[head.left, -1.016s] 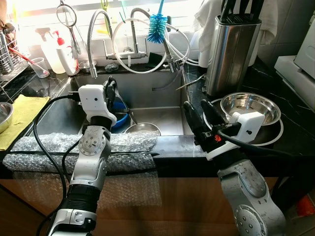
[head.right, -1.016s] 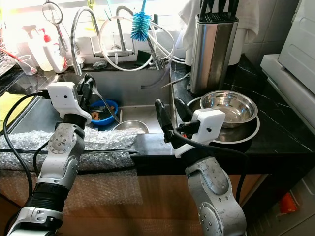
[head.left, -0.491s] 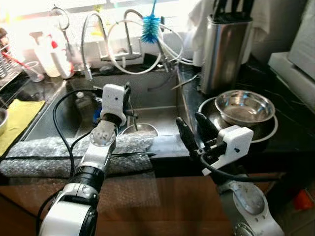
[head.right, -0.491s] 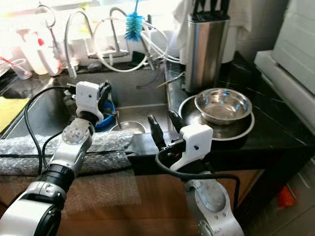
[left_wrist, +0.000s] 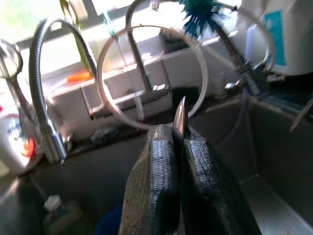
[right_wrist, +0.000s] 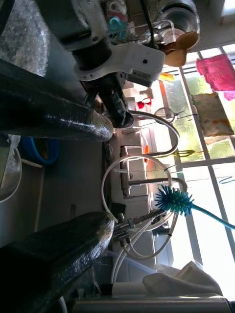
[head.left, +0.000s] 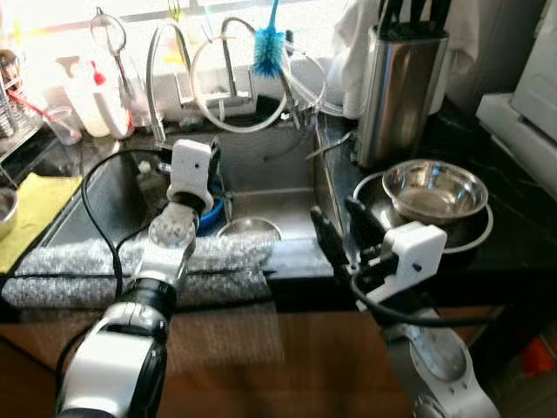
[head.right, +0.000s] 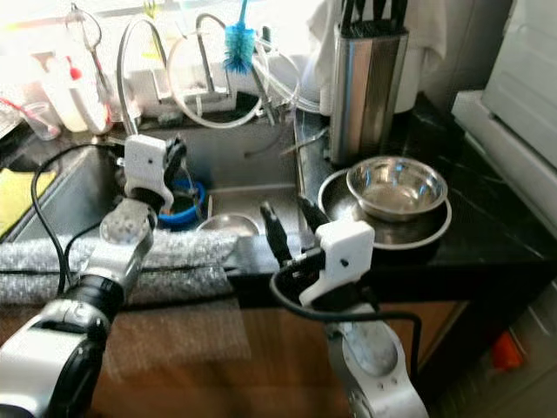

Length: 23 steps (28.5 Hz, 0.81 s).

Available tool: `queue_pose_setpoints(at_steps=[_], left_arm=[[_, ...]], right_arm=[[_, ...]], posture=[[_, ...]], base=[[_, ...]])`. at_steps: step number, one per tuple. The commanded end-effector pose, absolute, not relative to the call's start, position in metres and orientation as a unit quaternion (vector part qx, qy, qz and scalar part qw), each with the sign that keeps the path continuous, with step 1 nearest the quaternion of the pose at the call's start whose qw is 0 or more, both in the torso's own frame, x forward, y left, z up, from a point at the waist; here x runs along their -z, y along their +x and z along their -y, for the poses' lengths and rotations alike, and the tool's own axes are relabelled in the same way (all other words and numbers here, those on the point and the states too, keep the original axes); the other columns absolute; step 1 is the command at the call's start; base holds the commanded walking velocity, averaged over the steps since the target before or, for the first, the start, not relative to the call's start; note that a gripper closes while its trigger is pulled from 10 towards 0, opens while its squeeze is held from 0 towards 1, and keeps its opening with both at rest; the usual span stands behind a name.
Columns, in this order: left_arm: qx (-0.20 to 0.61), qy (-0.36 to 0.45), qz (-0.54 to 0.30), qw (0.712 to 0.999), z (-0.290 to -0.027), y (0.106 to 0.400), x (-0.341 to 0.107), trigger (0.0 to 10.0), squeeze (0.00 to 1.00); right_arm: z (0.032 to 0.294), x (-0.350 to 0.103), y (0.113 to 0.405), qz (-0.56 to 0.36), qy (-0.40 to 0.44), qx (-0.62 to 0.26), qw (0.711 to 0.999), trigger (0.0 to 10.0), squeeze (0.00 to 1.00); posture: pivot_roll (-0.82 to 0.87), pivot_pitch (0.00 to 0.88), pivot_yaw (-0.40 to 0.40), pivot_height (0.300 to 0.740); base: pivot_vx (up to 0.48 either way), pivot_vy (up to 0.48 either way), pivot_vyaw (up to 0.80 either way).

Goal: Kitchen organization

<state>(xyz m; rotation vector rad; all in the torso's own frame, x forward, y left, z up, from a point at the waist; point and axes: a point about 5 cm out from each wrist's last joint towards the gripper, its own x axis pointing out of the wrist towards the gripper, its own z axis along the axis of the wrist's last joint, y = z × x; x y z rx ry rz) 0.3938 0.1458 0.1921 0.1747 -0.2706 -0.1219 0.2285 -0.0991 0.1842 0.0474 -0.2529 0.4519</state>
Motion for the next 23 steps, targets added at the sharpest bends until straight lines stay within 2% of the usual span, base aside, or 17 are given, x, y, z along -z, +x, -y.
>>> queue_pose_setpoints(at_steps=[1, 5, 8, 12, 17, 18, 19, 23], left_arm=[[0.049, 0.078, 0.121, 0.988, -0.148, 0.398, -0.195, 10.0, 0.00], [0.054, 0.069, 0.116, 0.989, -0.147, 0.399, -0.195, 10.0, 0.00], [0.060, 0.073, 0.104, 0.990, -0.143, 0.400, -0.191, 10.0, 0.00], [0.064, 0.083, 0.084, 0.991, -0.141, 0.399, -0.182, 10.0, 0.00], [0.059, 0.092, 0.074, 0.991, -0.142, 0.399, -0.177, 10.0, 0.00], [0.050, 0.090, 0.069, 0.992, -0.143, 0.399, -0.175, 10.0, 0.00], [0.048, 0.088, 0.067, 0.993, -0.143, 0.399, -0.174, 10.0, 0.00], [0.043, 0.082, 0.056, 0.994, -0.141, 0.400, -0.172, 10.0, 0.00]], right_arm=[[0.100, -0.189, 0.225, 0.139, 0.013, -0.225, 0.964, 10.0, 0.00], [0.100, -0.189, 0.224, 0.139, 0.006, -0.224, 0.965, 10.0, 0.00], [0.111, -0.186, 0.220, 0.137, -0.015, -0.202, 0.970, 10.0, 0.00], [0.144, -0.185, 0.220, 0.131, -0.064, -0.135, 0.980, 10.0, 0.00], [0.153, -0.187, 0.221, 0.141, -0.104, -0.098, 0.980, 10.0, 0.00], [0.163, -0.188, 0.224, 0.148, -0.114, -0.044, 0.981, 10.0, 0.00], [0.167, -0.189, 0.224, 0.150, -0.118, -0.028, 0.981, 10.0, 0.00], [0.168, -0.190, 0.225, 0.153, -0.118, -0.020, 0.981, 10.0, 0.00]], posture=[[-0.21, 0.000, 0.132, 0.740], [-0.21, 0.000, 0.132, 0.740], [-0.23, 0.000, 0.141, 0.740], [-0.24, 0.000, 0.135, 0.740], [-0.24, 0.000, 0.129, 0.740], [-0.24, 0.000, 0.127, 0.740], [-0.24, 0.000, 0.128, 0.740], [-0.24, 0.000, 0.128, 0.740]], base=[[0.000, 0.000, 0.00], [0.000, 0.000, 0.00], [0.000, 0.000, 0.00], [0.000, 0.000, 0.00], [0.000, 0.000, 0.00], [0.000, 0.000, 0.00], [0.000, 0.000, 0.00], [0.000, 0.000, 0.00]])
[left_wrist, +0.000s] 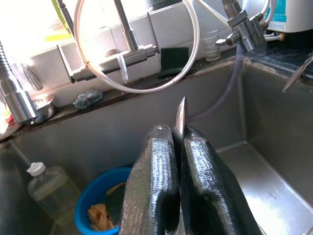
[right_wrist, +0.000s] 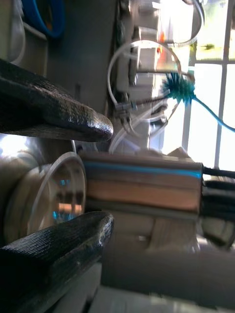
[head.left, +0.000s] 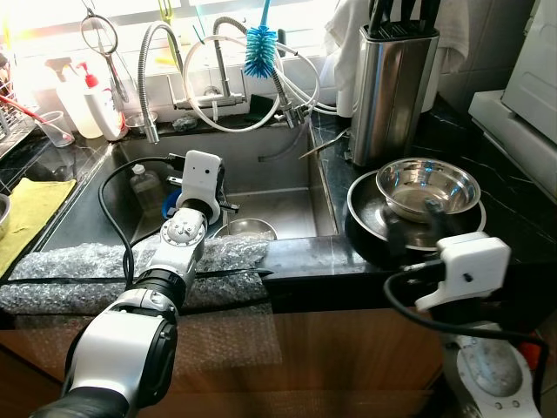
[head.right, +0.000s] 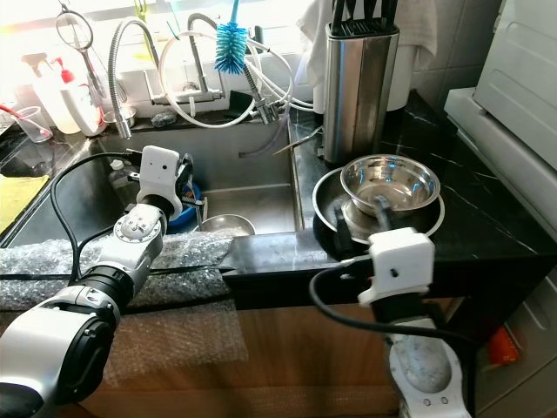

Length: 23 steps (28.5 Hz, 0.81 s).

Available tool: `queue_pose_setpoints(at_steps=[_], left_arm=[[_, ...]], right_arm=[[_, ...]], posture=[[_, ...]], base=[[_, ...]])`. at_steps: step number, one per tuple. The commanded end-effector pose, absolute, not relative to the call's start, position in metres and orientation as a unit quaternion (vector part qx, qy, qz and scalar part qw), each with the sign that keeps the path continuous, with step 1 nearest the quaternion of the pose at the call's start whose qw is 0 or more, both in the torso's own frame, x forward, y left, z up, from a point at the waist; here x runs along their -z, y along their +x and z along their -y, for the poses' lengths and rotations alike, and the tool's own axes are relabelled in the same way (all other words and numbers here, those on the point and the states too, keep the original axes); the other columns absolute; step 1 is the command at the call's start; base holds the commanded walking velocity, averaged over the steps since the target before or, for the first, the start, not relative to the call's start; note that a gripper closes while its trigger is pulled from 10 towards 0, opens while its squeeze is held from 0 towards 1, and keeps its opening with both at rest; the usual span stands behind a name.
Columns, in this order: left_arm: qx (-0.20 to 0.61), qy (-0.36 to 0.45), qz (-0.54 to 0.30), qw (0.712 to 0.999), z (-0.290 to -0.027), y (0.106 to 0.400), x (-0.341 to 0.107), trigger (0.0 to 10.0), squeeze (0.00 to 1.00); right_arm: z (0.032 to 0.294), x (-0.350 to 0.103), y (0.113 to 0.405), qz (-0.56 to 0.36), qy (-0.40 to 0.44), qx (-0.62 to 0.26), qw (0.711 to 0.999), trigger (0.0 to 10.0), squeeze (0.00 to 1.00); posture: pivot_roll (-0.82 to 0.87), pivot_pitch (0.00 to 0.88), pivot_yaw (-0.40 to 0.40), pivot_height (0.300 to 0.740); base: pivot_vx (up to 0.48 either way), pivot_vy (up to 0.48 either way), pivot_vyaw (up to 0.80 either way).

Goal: Kitchen organization

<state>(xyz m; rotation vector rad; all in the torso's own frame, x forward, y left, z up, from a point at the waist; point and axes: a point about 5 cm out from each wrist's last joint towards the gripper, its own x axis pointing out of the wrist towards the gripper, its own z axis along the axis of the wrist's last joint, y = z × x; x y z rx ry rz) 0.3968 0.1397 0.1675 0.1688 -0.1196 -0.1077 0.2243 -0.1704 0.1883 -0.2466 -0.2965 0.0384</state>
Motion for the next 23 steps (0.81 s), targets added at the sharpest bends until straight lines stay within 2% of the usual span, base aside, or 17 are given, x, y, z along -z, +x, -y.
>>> queue_pose_setpoints(at_steps=[1, 7, 13, 21, 22, 23], left_arm=[[0.042, 0.082, 0.053, 0.994, -0.140, 0.400, -0.172, 10.0, 0.00], [0.026, 0.053, 0.027, 0.998, -0.137, 0.400, -0.165, 10.0, 0.00], [0.034, 0.038, -0.001, 0.999, -0.117, 0.397, -0.154, 10.0, 0.00], [0.039, 0.033, -0.027, 0.998, -0.113, 0.392, -0.140, 10.0, 0.00], [0.035, 0.037, -0.035, 0.998, -0.115, 0.391, -0.136, 10.0, 1.00], [0.033, 0.039, -0.039, 0.998, -0.116, 0.391, -0.135, 10.0, 1.00]], right_arm=[[0.167, -0.190, 0.226, 0.153, -0.116, -0.022, 0.981, 10.0, 0.00], [0.159, -0.189, 0.224, 0.152, -0.107, -0.032, 0.982, 10.0, 0.00], [0.154, -0.190, 0.225, 0.159, -0.104, -0.028, 0.981, 10.0, 0.00], [0.152, -0.188, 0.225, 0.157, -0.102, -0.030, 0.982, 10.0, 0.00], [0.151, -0.189, 0.226, 0.158, -0.099, -0.032, 0.982, 10.0, 0.00], [0.150, -0.188, 0.226, 0.158, -0.098, -0.033, 0.982, 10.0, 0.00]], posture=[[-0.24, 0.000, 0.128, 0.740], [-0.25, 0.000, 0.130, 0.740], [-0.27, 0.000, 0.136, 0.740], [-0.28, 0.000, 0.136, 0.740], [-0.27, 0.000, 0.134, 0.740], [-0.27, 0.000, 0.134, 0.740]], base=[[0.000, 0.000, 0.00], [0.000, 0.000, 0.00], [0.000, 0.000, 0.00], [0.000, 0.000, 0.00], [0.000, 0.000, 0.00], [0.000, 0.000, 0.00]])
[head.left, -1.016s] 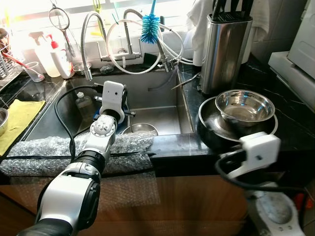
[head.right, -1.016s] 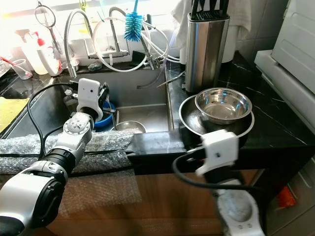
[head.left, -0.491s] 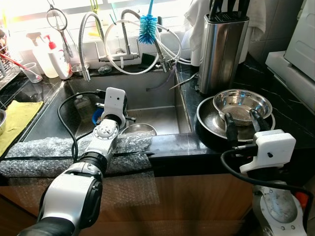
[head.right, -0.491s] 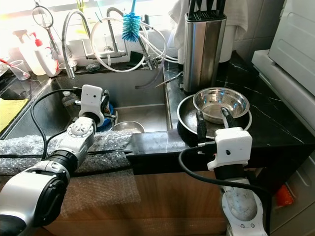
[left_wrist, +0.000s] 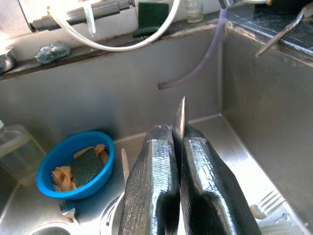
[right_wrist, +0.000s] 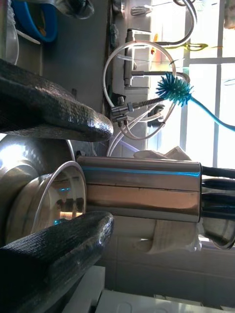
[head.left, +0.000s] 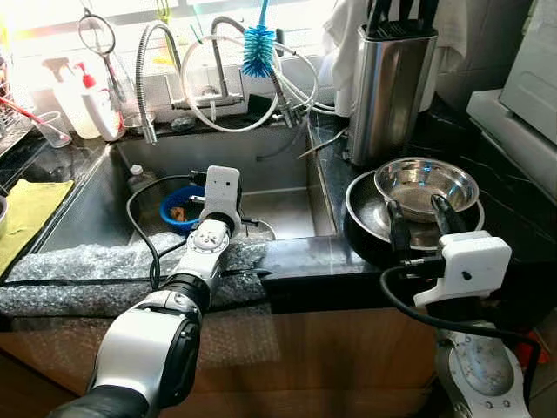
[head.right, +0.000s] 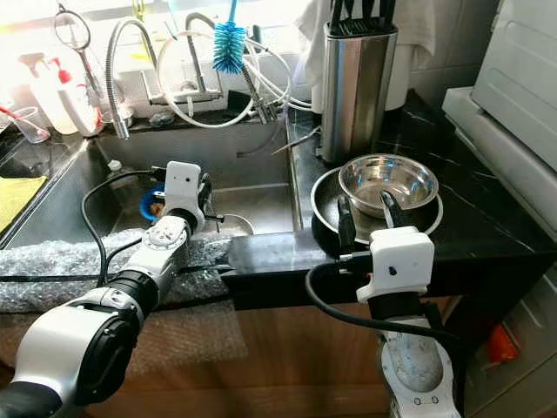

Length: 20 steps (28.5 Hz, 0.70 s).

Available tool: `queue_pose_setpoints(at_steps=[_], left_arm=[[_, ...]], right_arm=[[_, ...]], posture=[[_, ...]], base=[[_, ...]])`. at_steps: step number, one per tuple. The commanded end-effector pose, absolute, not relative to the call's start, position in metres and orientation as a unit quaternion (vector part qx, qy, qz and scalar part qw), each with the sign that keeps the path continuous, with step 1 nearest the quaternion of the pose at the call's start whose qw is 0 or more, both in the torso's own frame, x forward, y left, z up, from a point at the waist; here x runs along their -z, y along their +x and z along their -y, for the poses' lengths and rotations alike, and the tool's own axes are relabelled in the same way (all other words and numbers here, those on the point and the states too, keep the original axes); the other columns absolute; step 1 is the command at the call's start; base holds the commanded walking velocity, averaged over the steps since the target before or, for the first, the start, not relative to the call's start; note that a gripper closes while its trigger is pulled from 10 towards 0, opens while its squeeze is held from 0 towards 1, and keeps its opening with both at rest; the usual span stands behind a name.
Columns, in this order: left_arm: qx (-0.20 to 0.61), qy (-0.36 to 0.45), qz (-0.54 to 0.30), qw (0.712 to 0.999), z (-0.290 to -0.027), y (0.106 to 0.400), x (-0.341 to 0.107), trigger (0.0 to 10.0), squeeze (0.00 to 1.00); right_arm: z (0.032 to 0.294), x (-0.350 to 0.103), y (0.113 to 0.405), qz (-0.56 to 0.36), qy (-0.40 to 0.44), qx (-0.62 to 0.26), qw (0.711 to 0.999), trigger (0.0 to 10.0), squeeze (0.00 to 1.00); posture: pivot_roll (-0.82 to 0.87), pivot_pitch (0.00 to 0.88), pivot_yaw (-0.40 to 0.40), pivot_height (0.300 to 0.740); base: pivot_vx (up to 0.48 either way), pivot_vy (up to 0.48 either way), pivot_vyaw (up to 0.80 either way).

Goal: Kitchen organization

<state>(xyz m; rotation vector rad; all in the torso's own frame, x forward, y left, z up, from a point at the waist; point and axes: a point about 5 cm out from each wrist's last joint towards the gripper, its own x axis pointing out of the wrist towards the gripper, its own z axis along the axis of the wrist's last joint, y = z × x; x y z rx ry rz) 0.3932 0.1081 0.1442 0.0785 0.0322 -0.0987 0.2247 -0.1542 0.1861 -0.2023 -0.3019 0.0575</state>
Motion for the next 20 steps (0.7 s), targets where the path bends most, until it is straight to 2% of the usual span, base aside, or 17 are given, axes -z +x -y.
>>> queue_pose_setpoints(at_steps=[1, 15, 16, 19, 20], left_arm=[[0.027, 0.048, -0.042, 0.998, -0.118, 0.390, -0.132, 10.0, 1.00], [0.020, 0.037, -0.032, 0.999, -0.124, 0.392, -0.137, 10.0, 1.00], [0.017, 0.028, -0.021, 0.999, -0.124, 0.393, -0.141, 10.0, 0.25], [0.016, 0.024, -0.016, 0.999, -0.124, 0.394, -0.143, 10.0, 0.25], [0.016, 0.024, -0.016, 0.999, -0.124, 0.394, -0.143, 10.0, 0.00]], right_arm=[[0.149, -0.188, 0.227, 0.156, -0.098, -0.034, 0.982, 10.0, 0.00], [0.149, -0.189, 0.231, 0.158, -0.096, -0.040, 0.982, 10.0, 0.00], [0.148, -0.189, 0.232, 0.159, -0.096, -0.041, 0.982, 10.0, 0.00], [0.148, -0.189, 0.232, 0.159, -0.096, -0.041, 0.982, 10.0, 0.00], [0.148, -0.189, 0.232, 0.159, -0.096, -0.041, 0.982, 10.0, 0.00]], posture=[[-0.26, 0.000, 0.131, 0.740], [-0.24, 0.000, 0.118, 0.740], [-0.24, 0.000, 0.118, 0.740], [-0.24, 0.000, 0.118, 0.740], [-0.24, 0.000, 0.118, 0.740]], base=[[0.000, 0.000, 0.00], [0.000, 0.000, 0.00], [0.000, 0.000, 0.00], [0.000, 0.000, 0.00], [0.000, 0.000, 0.00]])
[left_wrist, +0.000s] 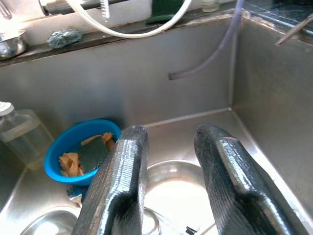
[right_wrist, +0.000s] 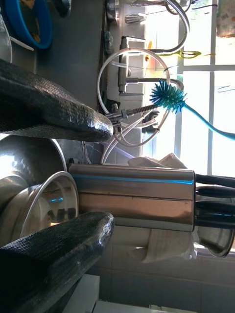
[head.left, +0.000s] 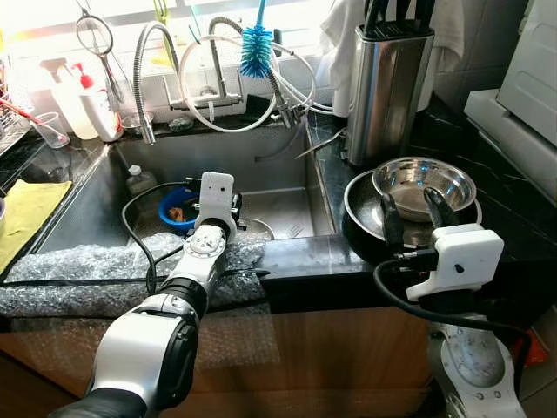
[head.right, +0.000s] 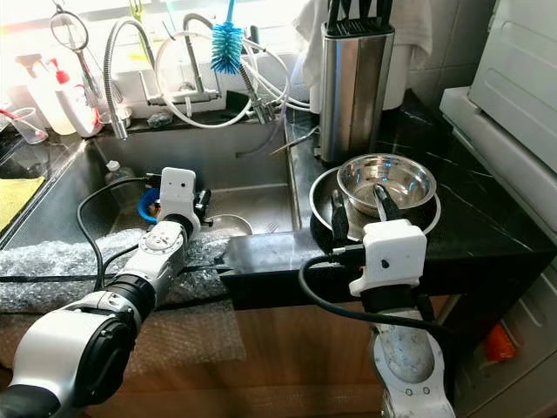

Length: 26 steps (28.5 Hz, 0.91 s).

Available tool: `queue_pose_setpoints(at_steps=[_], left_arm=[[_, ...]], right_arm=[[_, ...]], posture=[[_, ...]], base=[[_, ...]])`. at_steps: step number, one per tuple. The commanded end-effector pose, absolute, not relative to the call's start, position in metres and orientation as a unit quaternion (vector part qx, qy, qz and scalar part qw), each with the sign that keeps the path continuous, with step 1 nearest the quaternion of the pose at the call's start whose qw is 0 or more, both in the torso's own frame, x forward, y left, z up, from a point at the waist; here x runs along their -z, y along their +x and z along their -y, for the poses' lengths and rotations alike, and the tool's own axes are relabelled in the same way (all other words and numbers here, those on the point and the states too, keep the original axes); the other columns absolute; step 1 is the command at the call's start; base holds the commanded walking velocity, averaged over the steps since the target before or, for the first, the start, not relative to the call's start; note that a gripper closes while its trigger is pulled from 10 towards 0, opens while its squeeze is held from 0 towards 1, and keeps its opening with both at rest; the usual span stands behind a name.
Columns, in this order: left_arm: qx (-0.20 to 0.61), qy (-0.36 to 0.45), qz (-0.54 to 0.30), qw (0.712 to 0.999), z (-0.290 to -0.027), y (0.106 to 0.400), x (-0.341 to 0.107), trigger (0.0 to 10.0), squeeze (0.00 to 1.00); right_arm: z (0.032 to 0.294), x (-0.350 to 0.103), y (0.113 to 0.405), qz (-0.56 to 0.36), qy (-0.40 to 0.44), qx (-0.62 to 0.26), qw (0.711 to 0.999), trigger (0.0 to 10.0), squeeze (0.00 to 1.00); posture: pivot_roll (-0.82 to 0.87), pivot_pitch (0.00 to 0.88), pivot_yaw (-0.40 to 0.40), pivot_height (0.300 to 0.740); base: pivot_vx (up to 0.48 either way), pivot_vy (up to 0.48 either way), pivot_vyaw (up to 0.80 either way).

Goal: Kitchen organization

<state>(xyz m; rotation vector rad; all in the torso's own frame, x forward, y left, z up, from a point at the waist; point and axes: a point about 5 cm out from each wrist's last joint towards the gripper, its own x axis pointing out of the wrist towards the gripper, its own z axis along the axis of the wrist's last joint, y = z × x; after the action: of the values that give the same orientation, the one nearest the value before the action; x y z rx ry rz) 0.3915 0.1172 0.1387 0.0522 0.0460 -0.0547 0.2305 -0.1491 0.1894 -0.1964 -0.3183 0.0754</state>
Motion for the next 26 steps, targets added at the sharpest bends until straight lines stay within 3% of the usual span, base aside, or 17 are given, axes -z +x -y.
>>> queue_pose_setpoints(at_steps=[1, 9, 12, 20, 22, 26], left_arm=[[0.017, 0.016, 0.004, 1.000, -0.126, 0.396, -0.152, 10.0, 0.00], [0.039, 0.023, 0.115, 0.992, -0.145, 0.408, -0.210, 10.0, 0.00], [0.056, 0.093, 0.181, 0.977, -0.172, 0.404, -0.235, 10.0, 0.00], [0.061, 0.143, 0.203, 0.967, -0.203, 0.385, -0.221, 10.0, 0.00], [0.061, 0.173, 0.196, 0.963, -0.223, 0.369, -0.208, 10.0, 0.00], [0.057, 0.175, 0.211, 0.960, -0.230, 0.345, -0.201, 10.0, 0.00]], right_arm=[[0.147, -0.189, 0.232, 0.160, -0.096, -0.041, 0.982, 10.0, 0.00], [0.147, -0.190, 0.236, 0.162, -0.094, -0.043, 0.981, 10.0, 0.00], [0.143, -0.189, 0.239, 0.163, -0.088, -0.051, 0.981, 10.0, 0.00], [0.141, -0.189, 0.241, 0.166, -0.085, -0.054, 0.981, 10.0, 0.00], [0.144, -0.189, 0.241, 0.167, -0.087, -0.052, 0.981, 10.0, 0.00], [0.145, -0.188, 0.241, 0.167, -0.088, -0.053, 0.981, 10.0, 0.00]], posture=[[-0.24, 0.000, 0.116, 0.740], [-0.20, 0.000, 0.109, 0.740], [-0.18, 0.000, 0.109, 0.740], [-0.17, 0.000, 0.119, 0.740], [-0.16, 0.000, 0.119, 0.740], [-0.15, 0.000, 0.114, 0.740]], base=[[0.000, 0.000, 0.00], [0.000, 0.000, 0.00], [0.000, 0.000, 0.00], [0.000, 0.000, 0.00], [0.000, 0.000, 0.00], [0.000, 0.000, 0.00]])
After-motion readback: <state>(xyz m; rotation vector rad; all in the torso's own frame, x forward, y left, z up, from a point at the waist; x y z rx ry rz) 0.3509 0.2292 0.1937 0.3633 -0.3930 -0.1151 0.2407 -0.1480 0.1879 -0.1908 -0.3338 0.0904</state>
